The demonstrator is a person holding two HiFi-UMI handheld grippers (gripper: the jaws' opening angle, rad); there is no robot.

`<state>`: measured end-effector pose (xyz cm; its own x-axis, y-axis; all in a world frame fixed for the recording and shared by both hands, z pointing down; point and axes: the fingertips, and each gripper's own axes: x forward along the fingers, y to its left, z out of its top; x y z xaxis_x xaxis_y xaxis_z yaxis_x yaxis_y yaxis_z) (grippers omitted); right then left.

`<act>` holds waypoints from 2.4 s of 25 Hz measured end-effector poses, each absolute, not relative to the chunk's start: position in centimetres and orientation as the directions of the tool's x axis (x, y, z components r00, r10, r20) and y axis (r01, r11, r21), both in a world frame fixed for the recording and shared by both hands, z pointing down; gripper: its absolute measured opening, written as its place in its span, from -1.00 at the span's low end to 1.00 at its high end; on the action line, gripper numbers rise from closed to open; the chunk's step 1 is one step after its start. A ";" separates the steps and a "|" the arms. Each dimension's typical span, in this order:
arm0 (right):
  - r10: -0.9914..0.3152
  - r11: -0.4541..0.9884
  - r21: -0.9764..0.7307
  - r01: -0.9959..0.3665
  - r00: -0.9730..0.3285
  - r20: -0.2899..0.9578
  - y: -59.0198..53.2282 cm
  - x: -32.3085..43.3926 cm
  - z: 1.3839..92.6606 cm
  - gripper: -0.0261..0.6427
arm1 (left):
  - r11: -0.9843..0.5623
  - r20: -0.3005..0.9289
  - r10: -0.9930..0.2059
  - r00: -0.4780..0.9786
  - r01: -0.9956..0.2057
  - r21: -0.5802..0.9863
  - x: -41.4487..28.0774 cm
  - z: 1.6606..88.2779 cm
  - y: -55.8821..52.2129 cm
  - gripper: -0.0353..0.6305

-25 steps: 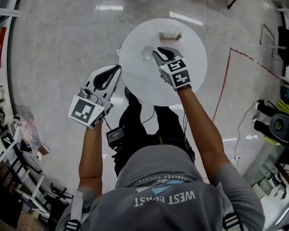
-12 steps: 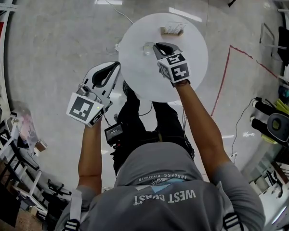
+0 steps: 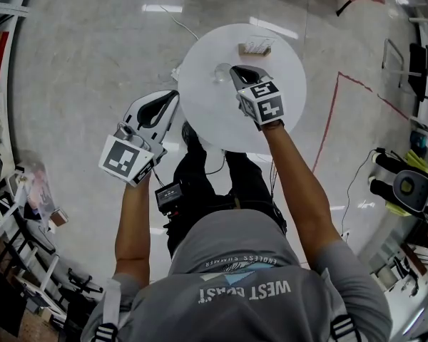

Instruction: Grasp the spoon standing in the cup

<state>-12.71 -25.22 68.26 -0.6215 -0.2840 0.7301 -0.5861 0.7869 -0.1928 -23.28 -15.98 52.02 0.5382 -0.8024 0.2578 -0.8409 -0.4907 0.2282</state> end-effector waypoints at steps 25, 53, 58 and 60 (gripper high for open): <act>-0.468 0.796 -0.066 -0.601 -0.682 0.562 -26.2 -9.4 54.3 -0.91 | -0.508 0.197 -0.830 0.522 -0.853 0.120 -24.7 45.3 -16.3 -0.88; -0.614 0.777 0.044 -0.628 -0.742 0.268 -20.8 -5.6 36.9 -0.91 | -0.592 0.145 -0.793 0.592 -0.805 0.048 -23.2 40.5 -14.0 -0.88; -0.627 0.771 0.061 -0.634 -0.739 0.248 -19.8 -5.2 35.8 -0.91 | -0.609 0.135 -0.783 0.607 -0.793 0.036 -22.9 40.1 -13.5 -0.88; -0.632 0.769 0.074 -0.635 -0.737 0.240 -19.4 -5.0 35.5 -0.91 | -0.614 0.134 -0.779 0.612 -0.788 0.032 -22.8 40.1 -13.3 -0.88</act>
